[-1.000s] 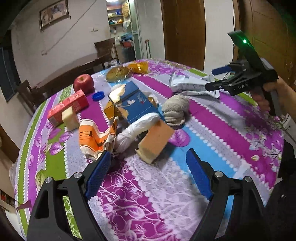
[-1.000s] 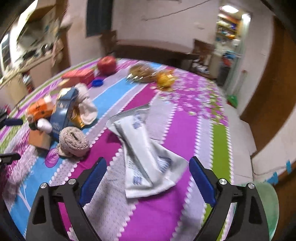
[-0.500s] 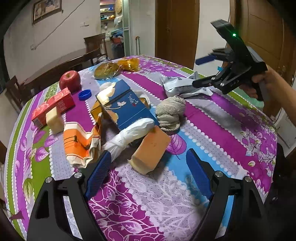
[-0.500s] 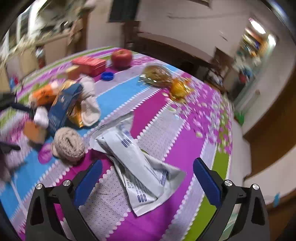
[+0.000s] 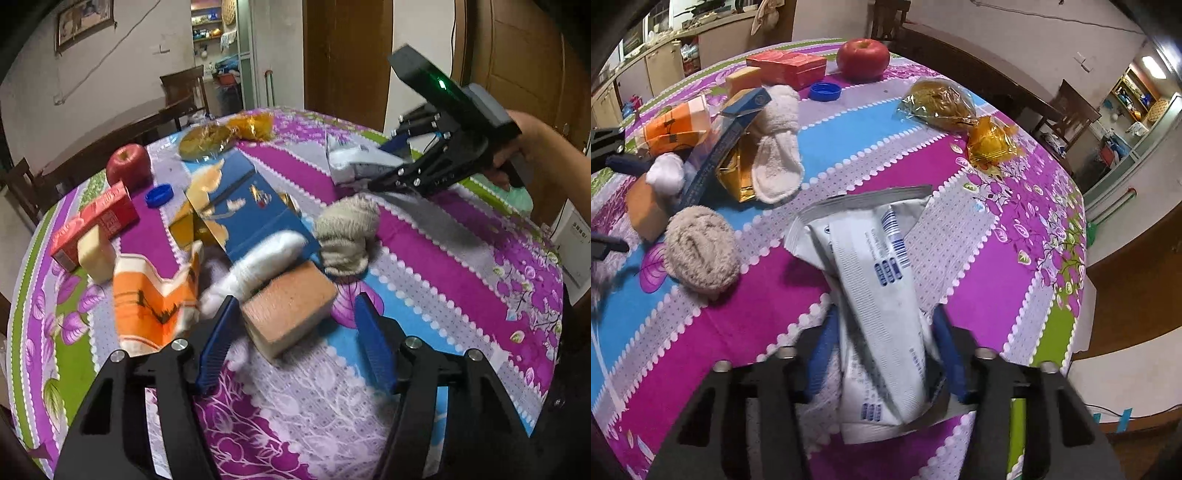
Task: Collect trash
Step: 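Grasp the white snack wrapper with the right gripper while the left approaches the sponge, then grasp the tan sponge with the left gripper and lift it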
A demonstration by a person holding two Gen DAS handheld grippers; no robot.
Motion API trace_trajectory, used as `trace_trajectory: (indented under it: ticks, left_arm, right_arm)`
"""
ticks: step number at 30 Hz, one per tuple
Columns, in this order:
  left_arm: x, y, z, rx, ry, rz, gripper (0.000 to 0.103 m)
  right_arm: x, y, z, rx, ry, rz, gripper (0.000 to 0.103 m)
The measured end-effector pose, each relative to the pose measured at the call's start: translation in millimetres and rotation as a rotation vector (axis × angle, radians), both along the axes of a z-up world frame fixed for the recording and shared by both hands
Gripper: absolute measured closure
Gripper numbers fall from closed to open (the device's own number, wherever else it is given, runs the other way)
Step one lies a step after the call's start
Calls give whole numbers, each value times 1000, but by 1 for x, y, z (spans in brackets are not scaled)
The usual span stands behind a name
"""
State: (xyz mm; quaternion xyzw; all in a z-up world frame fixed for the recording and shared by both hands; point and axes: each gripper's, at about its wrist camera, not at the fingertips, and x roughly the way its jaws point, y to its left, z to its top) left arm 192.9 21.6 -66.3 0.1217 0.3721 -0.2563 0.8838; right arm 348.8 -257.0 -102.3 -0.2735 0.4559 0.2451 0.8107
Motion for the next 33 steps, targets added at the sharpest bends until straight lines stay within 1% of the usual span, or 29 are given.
trace_trajectory:
  ticks: [1,3,4,5,6,7,8,9,11,15,18,19,20,22,24,26,28,30,31,32,33]
  left_arm:
    - [0,-1,0,3,-9,-2,33]
    - [4,-5,-2,27,-20,8,33]
    - [6,-7,-3,42,-32,30,33]
    - [6,-8,-3,42,-32,40,33]
    - [7,-8,-2,37,-30,42,35]
    - [7,-8,-2,33,-26,43,46]
    - [7,-9,-2,27,-13,38,53]
    - [6,-8,-3,32,-13,48,54]
    - [5,-5,-2,12,-8,55,60]
    - [-5,2,2,-20,11,63,64]
    - [-18,6,8,-29,21,60,64]
    - [-23,8,11,-30,16,61,64]
    - [-29,10,14,-25,12,62,64]
    - [-38,12,16,6,-2,68,64]
    - [-46,12,12,54,-16,71,64]
    - [-45,12,4,61,3,71,63]
    - [-41,13,-3,67,16,78,60]
    - [-41,14,-4,54,5,63,55]
    - [-40,15,-5,50,8,59,49]
    - [-40,16,-6,38,13,47,43]
    - [-40,16,-7,32,12,38,42]
  right_arm:
    - [-1,0,0,6,-6,-16,60]
    - [-5,-2,0,15,-25,-49,64]
    - [-9,-4,1,29,-38,-78,64]
    - [-12,-6,2,46,-43,-98,65]
    - [-15,-8,3,68,-48,-120,65]
    - [-21,-11,6,102,-55,-148,66]
    - [-26,-14,9,134,-62,-169,66]
    - [-35,-18,14,180,-69,-196,66]
    - [-49,-24,21,254,-74,-239,66]
    - [-78,-33,29,382,-65,-300,66]
    - [-100,-38,28,454,-28,-346,66]
    - [-110,-39,27,478,2,-365,66]
    - [-117,-39,26,481,25,-375,66]
    - [-135,-35,24,444,50,-381,66]
    - [-148,-32,18,428,89,-383,65]
    - [-159,-27,12,388,72,-391,64]
    - [-163,-25,12,385,57,-395,64]
    - [-163,-27,13,414,55,-403,51]
    - [-162,-27,12,418,55,-393,48]
    - [-161,-27,12,415,52,-376,36]
    - [-161,-27,14,408,44,-354,25]
